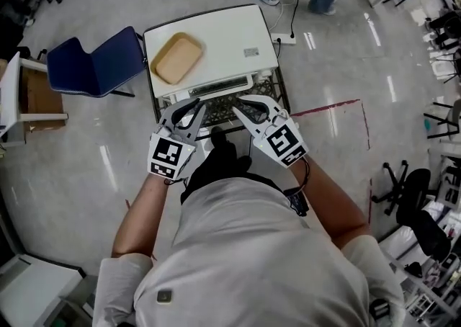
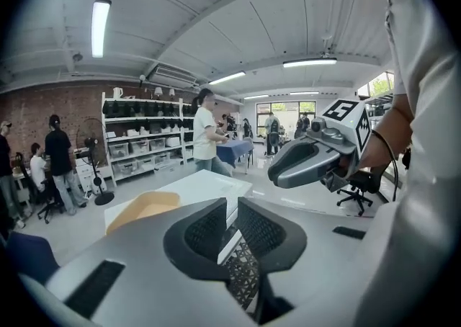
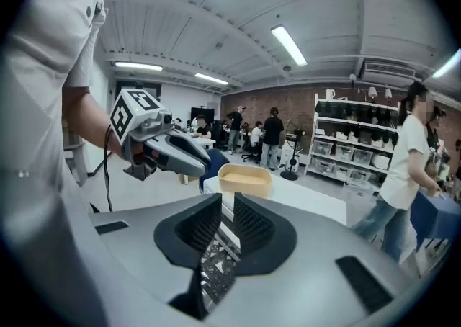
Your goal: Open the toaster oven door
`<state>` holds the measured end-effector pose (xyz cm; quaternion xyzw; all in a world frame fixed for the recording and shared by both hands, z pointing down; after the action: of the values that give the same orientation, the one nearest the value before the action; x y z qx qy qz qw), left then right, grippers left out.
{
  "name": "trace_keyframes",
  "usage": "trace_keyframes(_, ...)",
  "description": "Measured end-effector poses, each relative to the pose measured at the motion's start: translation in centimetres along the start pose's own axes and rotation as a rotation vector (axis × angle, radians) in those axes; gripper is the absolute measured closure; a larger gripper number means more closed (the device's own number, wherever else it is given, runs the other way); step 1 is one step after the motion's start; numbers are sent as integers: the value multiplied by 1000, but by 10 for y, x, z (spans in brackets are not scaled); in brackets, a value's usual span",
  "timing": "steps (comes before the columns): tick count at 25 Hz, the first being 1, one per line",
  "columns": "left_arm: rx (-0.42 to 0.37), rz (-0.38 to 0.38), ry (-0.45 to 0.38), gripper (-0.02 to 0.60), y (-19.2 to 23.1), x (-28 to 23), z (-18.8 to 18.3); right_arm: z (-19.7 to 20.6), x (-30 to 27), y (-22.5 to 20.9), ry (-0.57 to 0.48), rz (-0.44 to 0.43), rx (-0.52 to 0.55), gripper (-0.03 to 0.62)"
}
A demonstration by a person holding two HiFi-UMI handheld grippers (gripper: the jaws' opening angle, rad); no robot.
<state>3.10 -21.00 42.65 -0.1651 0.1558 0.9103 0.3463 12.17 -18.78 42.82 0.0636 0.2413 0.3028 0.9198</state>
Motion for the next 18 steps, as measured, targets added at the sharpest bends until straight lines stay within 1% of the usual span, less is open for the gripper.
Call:
trace_keyframes(3, -2, 12, 47, 501, 10, -9, 9, 11, -21, -1, 65, -50, 72, 514)
trace_keyframes(5, -8, 30, 107, 475, 16, -17, 20, 21, -33, -1, 115, -97, 107, 499)
trace_keyframes(9, -92, 46, 259, 446, 28, -32, 53, 46, -61, 4, 217, -199, 156, 477)
trace_keyframes(13, -137, 49, 342, 440, 47, -44, 78, 69, -86, 8, 296, -258, 215, 474)
trace_keyframes(15, -159, 42, 387, 435, 57, -49, 87, 79, -97, 7, 341, -294, 261, 473)
trace_keyframes(18, -215, 58, 462, 431, 61, -52, 94, 90, -103, 4, 402, -356, 334, 474)
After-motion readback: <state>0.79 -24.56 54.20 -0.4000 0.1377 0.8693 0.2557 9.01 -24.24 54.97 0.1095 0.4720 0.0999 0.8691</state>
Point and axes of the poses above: the fingertips, and each gripper's own axes: x backward along the fingers, y to its left, z out of its underside, the point moved 1 cm from there along x, backward along the fingers, and after that the axes turned 13 degrees about x, right-handed, at the moved point
